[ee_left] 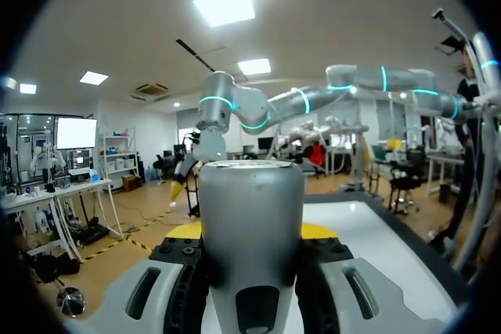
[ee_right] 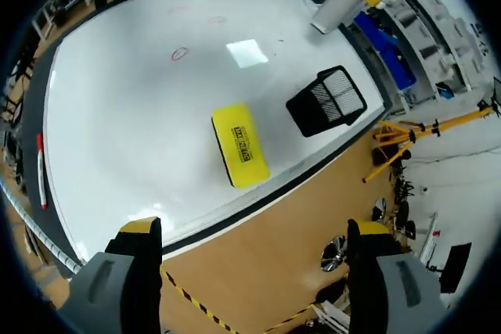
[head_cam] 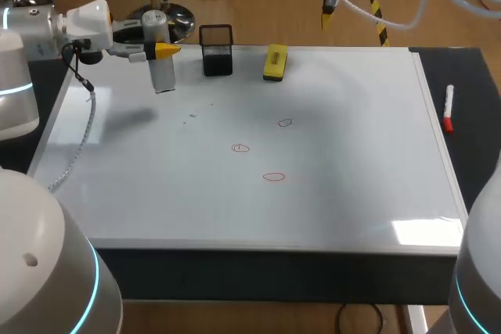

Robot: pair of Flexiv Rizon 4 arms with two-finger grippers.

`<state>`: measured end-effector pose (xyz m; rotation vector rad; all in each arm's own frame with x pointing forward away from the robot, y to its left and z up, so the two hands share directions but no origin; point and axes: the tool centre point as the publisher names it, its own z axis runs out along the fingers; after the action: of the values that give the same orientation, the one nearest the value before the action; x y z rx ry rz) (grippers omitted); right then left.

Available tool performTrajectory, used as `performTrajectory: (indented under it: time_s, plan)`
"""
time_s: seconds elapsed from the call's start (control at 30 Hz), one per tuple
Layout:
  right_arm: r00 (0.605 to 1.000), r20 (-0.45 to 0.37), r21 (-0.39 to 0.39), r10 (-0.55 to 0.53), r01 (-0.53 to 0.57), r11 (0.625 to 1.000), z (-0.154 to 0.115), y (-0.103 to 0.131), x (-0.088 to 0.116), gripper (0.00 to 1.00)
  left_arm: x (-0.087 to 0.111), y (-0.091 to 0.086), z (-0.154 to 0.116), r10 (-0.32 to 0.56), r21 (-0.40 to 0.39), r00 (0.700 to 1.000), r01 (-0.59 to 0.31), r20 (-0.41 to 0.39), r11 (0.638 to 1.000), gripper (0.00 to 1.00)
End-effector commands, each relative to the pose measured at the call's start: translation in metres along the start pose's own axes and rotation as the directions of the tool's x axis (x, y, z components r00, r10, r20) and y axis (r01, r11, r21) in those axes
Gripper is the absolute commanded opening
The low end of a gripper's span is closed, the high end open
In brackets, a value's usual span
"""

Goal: Pick up the inspection probe, press it on each red-marked spot on the whiteboard one by one, put down the probe, pick up the eraser, and wipe off all the red marks.

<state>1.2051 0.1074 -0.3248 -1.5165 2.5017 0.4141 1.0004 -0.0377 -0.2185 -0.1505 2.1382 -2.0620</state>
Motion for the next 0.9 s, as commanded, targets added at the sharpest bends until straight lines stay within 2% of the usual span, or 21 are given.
performTrajectory:
  time_s: [0.03, 0.4, 0.9]
  plan:
    - [0.901, -0.372, 0.049, -0.222, 0.258, 0.965, 0.007, 0.005, -0.001, 1.0, 0.001, -0.001, 0.0, 0.002, 0.001, 1.0, -0.002, 0.001, 1.0, 0.0]
    - [0.906, -0.355, 0.046, -0.231, 0.264, 0.963, 0.028, 0.012, 0.002, 1.0, 0.001, -0.001, 0.0, 0.002, 0.001, 1.0, -0.002, 0.001, 1.0, 0.0]
    - [0.942, -0.274, 0.11, -0.195, 0.232, 0.966, 0.045, 0.021, -0.006, 1.0, 0.001, -0.001, 0.0, 0.002, 0.001, 1.0, -0.002, 0.001, 1.0, 0.0]
